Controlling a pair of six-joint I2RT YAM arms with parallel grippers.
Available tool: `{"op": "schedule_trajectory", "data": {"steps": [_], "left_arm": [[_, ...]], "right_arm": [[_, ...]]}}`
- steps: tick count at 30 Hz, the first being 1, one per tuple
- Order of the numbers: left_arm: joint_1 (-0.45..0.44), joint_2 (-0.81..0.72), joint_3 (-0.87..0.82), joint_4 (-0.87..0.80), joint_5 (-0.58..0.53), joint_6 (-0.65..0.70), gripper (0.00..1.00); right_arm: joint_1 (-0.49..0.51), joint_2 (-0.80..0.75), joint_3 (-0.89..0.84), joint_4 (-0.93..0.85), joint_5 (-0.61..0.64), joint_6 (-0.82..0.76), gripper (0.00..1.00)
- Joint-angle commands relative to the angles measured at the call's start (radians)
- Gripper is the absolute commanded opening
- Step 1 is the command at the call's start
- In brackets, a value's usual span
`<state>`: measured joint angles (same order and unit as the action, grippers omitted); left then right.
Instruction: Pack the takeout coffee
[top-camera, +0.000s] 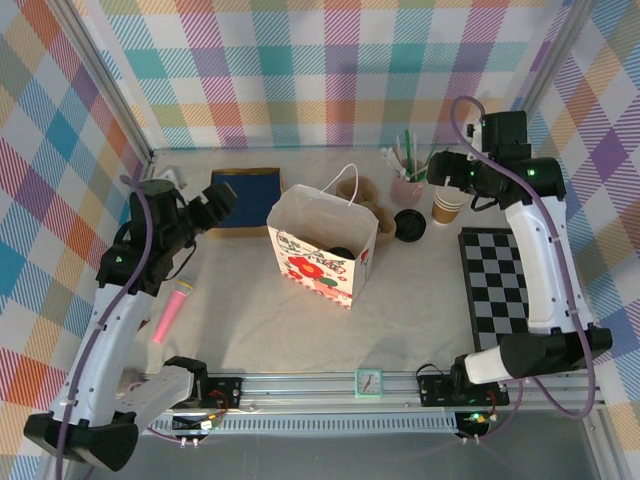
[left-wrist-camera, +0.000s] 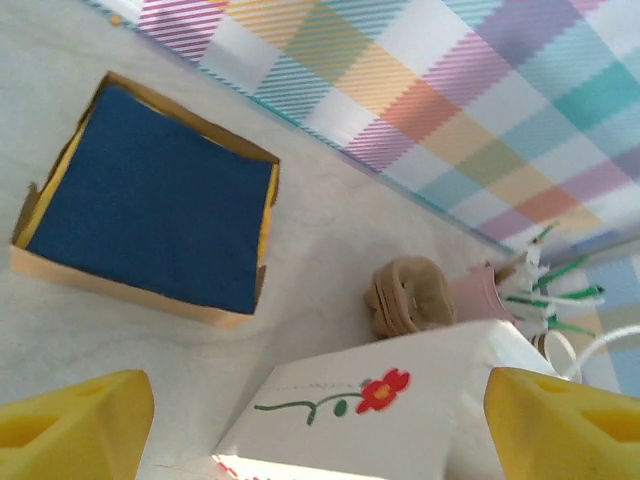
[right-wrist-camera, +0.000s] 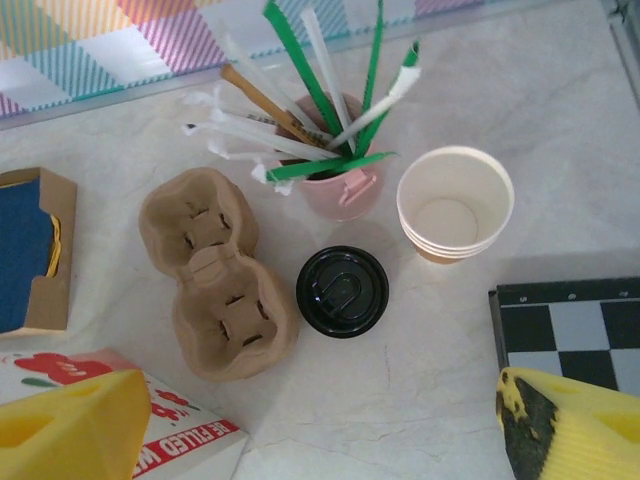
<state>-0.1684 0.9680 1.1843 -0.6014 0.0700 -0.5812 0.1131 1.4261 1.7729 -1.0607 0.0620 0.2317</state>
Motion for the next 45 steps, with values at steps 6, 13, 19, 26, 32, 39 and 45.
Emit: {"op": "schedule_trajectory", "data": {"steps": [6, 13, 19, 26, 32, 39, 45], "left_arm": [[0.129, 0.033, -0.177, 0.207, 0.298, -0.181, 0.78], [0.128, 0.01, -0.23, 0.161, 0.241, -0.138, 0.79], [0.129, -0.027, -0.243, 0.113, 0.219, -0.102, 0.79], [0.129, -0.072, -0.244, 0.068, 0.197, -0.076, 0.79], [0.128, -0.079, -0.239, 0.054, 0.189, -0.064, 0.79], [0.129, -0.069, -0.227, 0.057, 0.185, -0.063, 0.78], [0.129, -0.066, -0.217, 0.052, 0.177, -0.059, 0.77]], "right_arm": [[-0.112, 0.172, -0.011, 0.148, -0.178, 0.036, 0.7], [-0.118, 0.327, 0.053, 0.154, -0.168, 0.039, 0.59], [-0.116, 0.44, 0.135, 0.158, -0.157, 0.049, 0.54], [-0.117, 0.552, 0.22, 0.13, -0.136, 0.05, 0.48], [-0.117, 0.596, 0.221, 0.14, -0.129, 0.057, 0.46], [-0.116, 0.633, 0.236, 0.149, -0.145, 0.058, 0.33], [-0.104, 0.629, 0.234, 0.148, -0.134, 0.053, 0.17]]}}
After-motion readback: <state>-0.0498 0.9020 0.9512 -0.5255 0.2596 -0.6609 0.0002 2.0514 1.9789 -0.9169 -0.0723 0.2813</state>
